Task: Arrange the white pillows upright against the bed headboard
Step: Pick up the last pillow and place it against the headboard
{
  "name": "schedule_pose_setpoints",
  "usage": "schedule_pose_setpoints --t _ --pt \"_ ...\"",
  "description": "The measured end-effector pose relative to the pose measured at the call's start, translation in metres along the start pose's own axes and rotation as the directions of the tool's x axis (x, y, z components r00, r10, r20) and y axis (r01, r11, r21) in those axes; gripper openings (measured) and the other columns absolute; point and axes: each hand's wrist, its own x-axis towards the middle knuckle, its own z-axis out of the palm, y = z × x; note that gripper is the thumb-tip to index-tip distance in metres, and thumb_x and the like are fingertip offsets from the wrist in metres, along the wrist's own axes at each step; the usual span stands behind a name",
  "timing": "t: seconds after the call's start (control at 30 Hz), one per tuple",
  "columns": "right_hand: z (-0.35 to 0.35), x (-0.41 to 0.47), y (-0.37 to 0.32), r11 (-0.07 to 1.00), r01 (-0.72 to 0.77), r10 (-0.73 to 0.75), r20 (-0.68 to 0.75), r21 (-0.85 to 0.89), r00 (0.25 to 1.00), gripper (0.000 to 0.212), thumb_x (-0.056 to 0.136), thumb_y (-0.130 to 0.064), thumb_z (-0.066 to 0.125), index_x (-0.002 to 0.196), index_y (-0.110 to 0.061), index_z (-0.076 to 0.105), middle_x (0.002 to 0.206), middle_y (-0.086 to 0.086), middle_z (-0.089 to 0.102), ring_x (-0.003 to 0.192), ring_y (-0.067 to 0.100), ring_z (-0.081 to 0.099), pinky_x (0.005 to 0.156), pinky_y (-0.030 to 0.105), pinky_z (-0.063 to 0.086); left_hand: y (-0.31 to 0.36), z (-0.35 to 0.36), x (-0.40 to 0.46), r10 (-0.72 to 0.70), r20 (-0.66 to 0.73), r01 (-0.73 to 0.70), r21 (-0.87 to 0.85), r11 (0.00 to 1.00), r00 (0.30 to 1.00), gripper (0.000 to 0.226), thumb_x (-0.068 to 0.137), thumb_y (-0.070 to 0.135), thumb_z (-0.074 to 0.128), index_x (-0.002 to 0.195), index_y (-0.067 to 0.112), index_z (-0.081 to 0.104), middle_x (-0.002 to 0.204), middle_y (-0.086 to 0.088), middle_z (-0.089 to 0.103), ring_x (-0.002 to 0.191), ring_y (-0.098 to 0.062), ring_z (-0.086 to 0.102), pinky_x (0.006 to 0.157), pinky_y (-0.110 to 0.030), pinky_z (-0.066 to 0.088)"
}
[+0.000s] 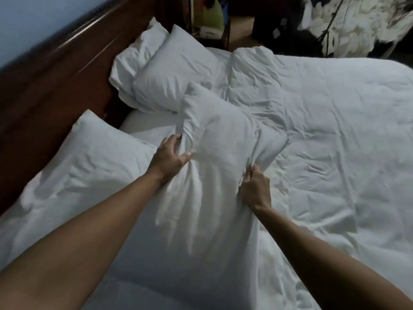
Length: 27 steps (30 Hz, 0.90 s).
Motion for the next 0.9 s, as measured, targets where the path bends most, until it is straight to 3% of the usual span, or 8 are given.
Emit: schedule_pose_setpoints --t 0.2,0.3,0.53,0.6,0.67,0.77,0.8,0.9 --pt "0.092 -0.060 -0.065 0.997 0.038 -0.044 0.106 0.061 0.993 0.021 0.105 -0.018 0.042 0.099 -0.004 0.056 0.098 0.028 0.067 0.092 0.045 0.061 0.069 0.035 0.032 -0.087 -0.105 -0.036 -0.098 -0.064 0.101 0.046 0.994 0.993 0.062 0.077 0.046 0.071 0.134 0.026 0.055 0.131 -0.001 0.057 0.118 -0.024 0.059 0.103 -0.048 0.049" --pt "0.134 -0.080 -0.089 0.995 0.042 -0.055 0.139 0.094 0.989 0.024 0.106 -0.020 0.039 0.103 -0.005 0.058 0.095 0.024 0.068 0.090 0.043 0.062 0.072 0.039 0.041 -0.124 -0.143 -0.049 -0.135 -0.093 0.140 0.057 0.988 0.987 0.061 0.080 0.043 0.072 0.135 0.026 0.055 0.133 -0.001 0.056 0.118 -0.024 0.058 0.104 -0.048 0.049" --pt "0.210 -0.111 -0.110 0.993 -0.014 -0.011 0.218 0.113 0.976 0.030 0.108 -0.026 0.035 0.113 -0.005 0.056 0.100 0.024 0.068 0.095 0.043 0.063 0.074 0.034 0.037 -0.191 -0.190 -0.056 -0.178 -0.099 0.185 0.076 0.980 0.979 0.061 0.083 0.042 0.076 0.138 0.024 0.054 0.131 0.000 0.055 0.118 -0.025 0.058 0.104 -0.046 0.048" --pt "0.226 -0.109 -0.107 0.996 -0.049 0.029 0.241 0.080 0.970 0.035 0.109 -0.027 0.033 0.127 -0.006 0.054 0.114 0.026 0.067 0.106 0.043 0.062 0.078 0.035 0.038 -0.200 -0.191 -0.053 -0.152 -0.073 0.158 0.087 0.984 0.986 0.063 0.083 0.046 0.077 0.138 0.026 0.054 0.134 0.004 0.054 0.119 -0.021 0.057 0.102 -0.041 0.047" --pt "0.244 -0.102 -0.099 0.989 -0.146 0.146 0.332 -0.024 0.932 0.048 0.109 -0.029 0.030 0.150 -0.005 0.035 0.135 0.030 0.057 0.122 0.045 0.055 0.093 0.040 0.041 -0.208 -0.186 -0.049 -0.162 -0.012 0.163 0.131 0.978 0.987 0.070 0.080 0.060 0.074 0.140 0.031 0.050 0.140 0.009 0.050 0.120 -0.018 0.054 0.102 -0.039 0.046" --pt "0.252 -0.094 -0.091 0.956 -0.241 0.289 0.404 -0.165 0.868 0.056 0.104 -0.030 0.032 0.152 -0.002 0.024 0.149 0.032 0.041 0.129 0.046 0.049 0.105 0.047 0.045 -0.212 -0.168 -0.043 -0.210 0.126 0.166 0.292 0.942 0.970 0.083 0.076 0.075 0.065 0.145 0.036 0.040 0.151 0.009 0.039 0.130 -0.024 0.050 0.104 -0.043 0.044" --pt "0.254 -0.091 -0.089 0.956 -0.223 0.284 0.408 -0.191 0.868 0.053 0.104 -0.031 0.031 0.150 -0.004 0.029 0.155 0.031 0.033 0.135 0.047 0.043 0.109 0.052 0.042 -0.210 -0.160 -0.041 -0.213 0.161 0.149 0.335 0.930 0.964 0.086 0.075 0.078 0.062 0.147 0.038 0.038 0.153 0.008 0.035 0.132 -0.027 0.049 0.106 -0.046 0.043" --pt "0.256 -0.088 -0.105 0.964 0.015 0.105 0.434 -0.265 0.895 0.059 0.104 -0.049 0.020 0.157 -0.023 0.028 0.169 0.017 0.001 0.154 0.043 0.001 0.121 0.062 0.013 -0.201 -0.142 -0.037 -0.179 0.165 0.103 0.388 0.916 0.970 0.087 0.074 0.079 0.058 0.147 0.037 0.036 0.155 0.004 0.031 0.135 -0.032 0.044 0.109 -0.052 0.039"
